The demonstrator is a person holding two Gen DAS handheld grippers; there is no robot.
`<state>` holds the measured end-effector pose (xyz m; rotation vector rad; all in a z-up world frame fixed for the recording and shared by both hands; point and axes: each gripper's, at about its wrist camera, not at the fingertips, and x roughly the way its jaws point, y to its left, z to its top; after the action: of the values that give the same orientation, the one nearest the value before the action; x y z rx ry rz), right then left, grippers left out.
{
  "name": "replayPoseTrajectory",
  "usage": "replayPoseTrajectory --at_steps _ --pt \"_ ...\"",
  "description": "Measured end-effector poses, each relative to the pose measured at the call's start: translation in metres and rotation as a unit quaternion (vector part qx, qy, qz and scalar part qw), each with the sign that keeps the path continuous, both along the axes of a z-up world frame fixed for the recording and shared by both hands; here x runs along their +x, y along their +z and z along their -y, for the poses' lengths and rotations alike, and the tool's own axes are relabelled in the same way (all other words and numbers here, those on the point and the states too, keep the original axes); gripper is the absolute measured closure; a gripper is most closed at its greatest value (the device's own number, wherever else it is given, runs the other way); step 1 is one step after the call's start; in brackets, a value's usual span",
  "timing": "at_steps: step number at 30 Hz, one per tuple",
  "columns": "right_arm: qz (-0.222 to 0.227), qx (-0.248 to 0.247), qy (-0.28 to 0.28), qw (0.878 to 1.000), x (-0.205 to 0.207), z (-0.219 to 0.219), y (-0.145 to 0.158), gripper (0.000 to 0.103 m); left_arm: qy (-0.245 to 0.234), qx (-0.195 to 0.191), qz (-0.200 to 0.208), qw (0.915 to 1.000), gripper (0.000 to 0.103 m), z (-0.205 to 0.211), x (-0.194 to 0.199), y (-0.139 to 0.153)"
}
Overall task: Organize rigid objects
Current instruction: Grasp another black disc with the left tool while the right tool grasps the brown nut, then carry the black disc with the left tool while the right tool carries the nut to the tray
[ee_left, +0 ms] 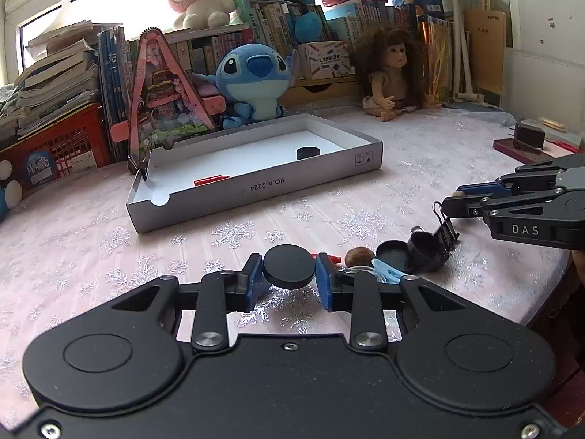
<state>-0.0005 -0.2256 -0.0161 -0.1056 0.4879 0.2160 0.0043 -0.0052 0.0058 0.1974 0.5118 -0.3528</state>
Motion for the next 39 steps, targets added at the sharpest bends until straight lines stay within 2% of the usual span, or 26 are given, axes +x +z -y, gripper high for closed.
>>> replayPoseTrajectory --at_steps 10,20,24,29,39 --pt "-0.002 -0.006 -0.017 1.000 0.026 -0.004 0.018 0.077 0.046 -0.036 -0.018 0.9981 0.074 -0.014 0.034 0.025" --pt "-0.024 0.033 -0.015 0.999 0.078 0.000 0.046 0.077 0.079 -0.058 -0.011 0.9952 0.074 -0.027 0.082 0.055" --pt "-0.038 0.052 -0.019 0.998 0.104 0.000 0.055 0.077 0.098 -0.078 -0.029 0.9918 0.074 -0.036 0.111 0.062" --pt "-0.067 0.083 -0.025 0.994 0.137 0.000 0.060 0.077 0.116 -0.084 -0.063 0.9878 0.074 -0.041 0.150 0.060" --pt "-0.117 0.102 -0.049 0.987 0.191 -0.006 0.052 0.077 0.152 -0.094 -0.101 0.9786 0.074 -0.047 0.201 0.043"
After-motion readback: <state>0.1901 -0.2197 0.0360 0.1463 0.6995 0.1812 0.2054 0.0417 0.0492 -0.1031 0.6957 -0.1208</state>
